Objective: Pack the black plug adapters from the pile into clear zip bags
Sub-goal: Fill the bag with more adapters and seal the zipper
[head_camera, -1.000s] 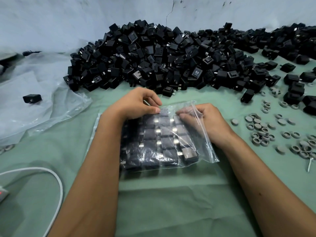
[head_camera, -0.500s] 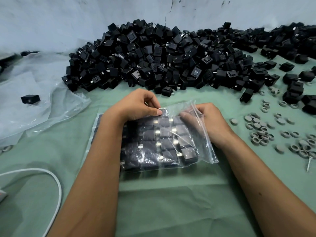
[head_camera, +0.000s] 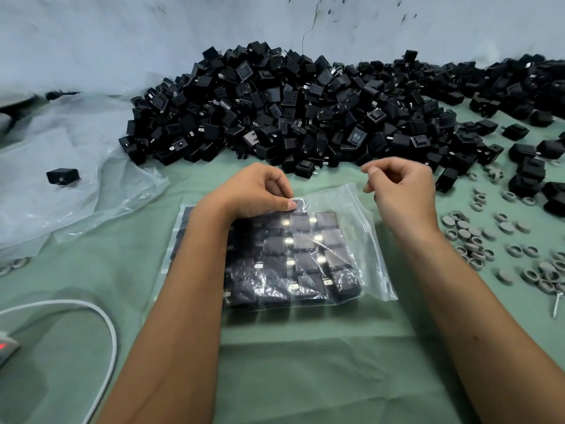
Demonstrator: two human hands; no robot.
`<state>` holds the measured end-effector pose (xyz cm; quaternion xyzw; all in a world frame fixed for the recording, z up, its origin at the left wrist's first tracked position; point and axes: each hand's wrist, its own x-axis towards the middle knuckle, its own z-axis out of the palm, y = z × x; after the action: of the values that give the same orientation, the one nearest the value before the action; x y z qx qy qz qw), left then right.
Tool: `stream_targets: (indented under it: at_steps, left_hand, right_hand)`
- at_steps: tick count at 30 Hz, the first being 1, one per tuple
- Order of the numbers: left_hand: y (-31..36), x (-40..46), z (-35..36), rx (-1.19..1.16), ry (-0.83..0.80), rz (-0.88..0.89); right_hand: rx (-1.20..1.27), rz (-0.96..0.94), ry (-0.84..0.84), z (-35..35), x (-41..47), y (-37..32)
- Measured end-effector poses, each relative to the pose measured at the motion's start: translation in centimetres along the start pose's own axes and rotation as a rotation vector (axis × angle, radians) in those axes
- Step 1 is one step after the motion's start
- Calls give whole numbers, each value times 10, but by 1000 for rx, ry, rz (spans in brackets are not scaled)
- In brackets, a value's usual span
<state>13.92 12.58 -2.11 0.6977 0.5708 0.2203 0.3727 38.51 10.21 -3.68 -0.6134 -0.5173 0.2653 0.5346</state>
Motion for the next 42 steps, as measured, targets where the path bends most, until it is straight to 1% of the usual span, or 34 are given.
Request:
stream_targets:
  at_steps: [3,5,8,11,13,14,16,20,26,28,31,32,33,35,39,42]
  left_hand:
    - [1,-1,0,-19,-13,1]
    - [-1,-1,-1,-16,18,1]
    - [-7,0,-5,44,137,-23]
    - [-14,1,-14,102,281,-72]
    - [-20,0,-22,116,354,-130]
    - [-24,-1,-26,102,385,-161]
    - [-29,-3,-31,91,447,-210]
    - [-40,-5,-38,49,574,-307]
    - [-44,-6,-43,-21,631,-353]
    - [-44,-6,-42,-33,642,-356]
    - [-41,-6,-41,-37,657,-358]
    - [-40,-6,-41,-37,658,-360]
    - [-40,-7,-42,-37,658,-364]
    - [-39,-9,-41,-39,657,-374]
    - [-37,-10,-42,-53,656,-379]
    - [-33,-12,-40,-49,657,-375]
  right_hand:
    - [-71,-132,-97,16,8,-30]
    - [-176,-205,-170,36,14,-48]
    - [-487,-345,-317,73,18,-68]
    - [-837,-618,-469,111,16,-77]
    - [-1027,-768,-477,133,16,-80]
    - [-1094,-808,-465,144,16,-81]
    - [-1167,-822,-475,162,20,-82]
    - [-1254,-811,-574,191,33,-84]
    - [-1303,-784,-722,205,48,-83]
    - [-1280,-811,-690,206,45,-82]
    - [-1225,-927,-556,207,36,-85]
    - [-1208,-944,-538,207,33,-86]
    - [-1185,-928,-545,207,32,-87]
    - [-1140,-873,-613,203,32,-85]
    - [-1121,-902,-672,185,34,-84]
    - [-1153,-875,-756,169,30,-84]
